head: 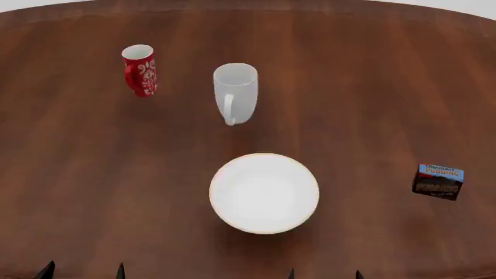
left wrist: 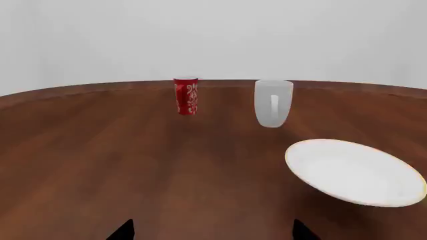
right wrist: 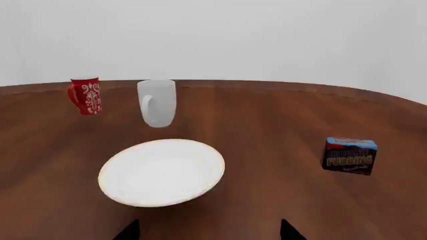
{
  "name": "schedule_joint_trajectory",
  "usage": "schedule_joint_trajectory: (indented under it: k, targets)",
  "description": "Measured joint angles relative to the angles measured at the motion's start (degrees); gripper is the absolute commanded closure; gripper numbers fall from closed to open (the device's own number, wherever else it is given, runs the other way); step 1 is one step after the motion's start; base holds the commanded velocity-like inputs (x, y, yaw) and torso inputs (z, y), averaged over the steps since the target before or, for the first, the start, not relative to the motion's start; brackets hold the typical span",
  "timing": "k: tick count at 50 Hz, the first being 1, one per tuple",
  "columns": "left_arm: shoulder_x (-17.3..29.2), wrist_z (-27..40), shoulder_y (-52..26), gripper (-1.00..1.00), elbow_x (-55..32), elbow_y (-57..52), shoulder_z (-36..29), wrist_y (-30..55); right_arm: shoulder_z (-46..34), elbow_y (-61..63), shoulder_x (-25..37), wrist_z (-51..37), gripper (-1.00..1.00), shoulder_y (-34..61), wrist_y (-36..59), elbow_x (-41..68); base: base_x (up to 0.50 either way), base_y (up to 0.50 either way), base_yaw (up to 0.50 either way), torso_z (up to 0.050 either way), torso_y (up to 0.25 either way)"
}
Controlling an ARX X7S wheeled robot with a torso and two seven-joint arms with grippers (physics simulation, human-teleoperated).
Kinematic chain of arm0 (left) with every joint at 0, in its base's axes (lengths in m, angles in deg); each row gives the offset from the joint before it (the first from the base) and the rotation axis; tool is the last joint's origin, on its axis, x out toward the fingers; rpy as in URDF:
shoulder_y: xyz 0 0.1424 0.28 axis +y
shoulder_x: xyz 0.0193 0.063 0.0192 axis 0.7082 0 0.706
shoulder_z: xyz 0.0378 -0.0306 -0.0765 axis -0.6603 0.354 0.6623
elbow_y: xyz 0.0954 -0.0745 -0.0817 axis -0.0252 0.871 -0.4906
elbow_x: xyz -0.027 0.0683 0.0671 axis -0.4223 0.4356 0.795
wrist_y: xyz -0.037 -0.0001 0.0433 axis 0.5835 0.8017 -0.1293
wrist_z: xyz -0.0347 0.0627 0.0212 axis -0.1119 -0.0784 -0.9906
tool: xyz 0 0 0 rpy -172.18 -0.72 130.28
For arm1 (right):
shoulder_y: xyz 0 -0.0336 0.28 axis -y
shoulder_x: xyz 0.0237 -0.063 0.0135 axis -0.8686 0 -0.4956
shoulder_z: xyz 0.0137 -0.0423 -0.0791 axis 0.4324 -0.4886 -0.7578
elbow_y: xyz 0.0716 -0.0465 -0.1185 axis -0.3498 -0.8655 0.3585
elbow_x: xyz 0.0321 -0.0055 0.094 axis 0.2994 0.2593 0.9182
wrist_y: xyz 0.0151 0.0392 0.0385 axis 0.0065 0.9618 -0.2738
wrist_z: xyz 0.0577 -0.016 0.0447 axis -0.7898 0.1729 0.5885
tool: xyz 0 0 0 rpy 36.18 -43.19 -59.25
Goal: Put the white mug on the plate.
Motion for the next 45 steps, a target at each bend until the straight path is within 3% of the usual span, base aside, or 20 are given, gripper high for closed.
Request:
schedule_joint_trajectory:
  k: [6,45]
  targets:
    - [0.61,0.55,-0.03,-1.0,-0.56,-0.36,-0.72,-0.76,-0.64,0.88,0.67,-0.35,-1.0,-0.29,0.39,0.51,0.0,0.0,0.0,0.007,0.023]
    - [4.96,5.26,0.37,-1.0,-0.57,-5.91,-6.89,0.86,-4.19,2.82,5.24,-4.18,-1.0,-1.01,-0.53,3.77,0.0,0.0,0.0,0.048,0.086]
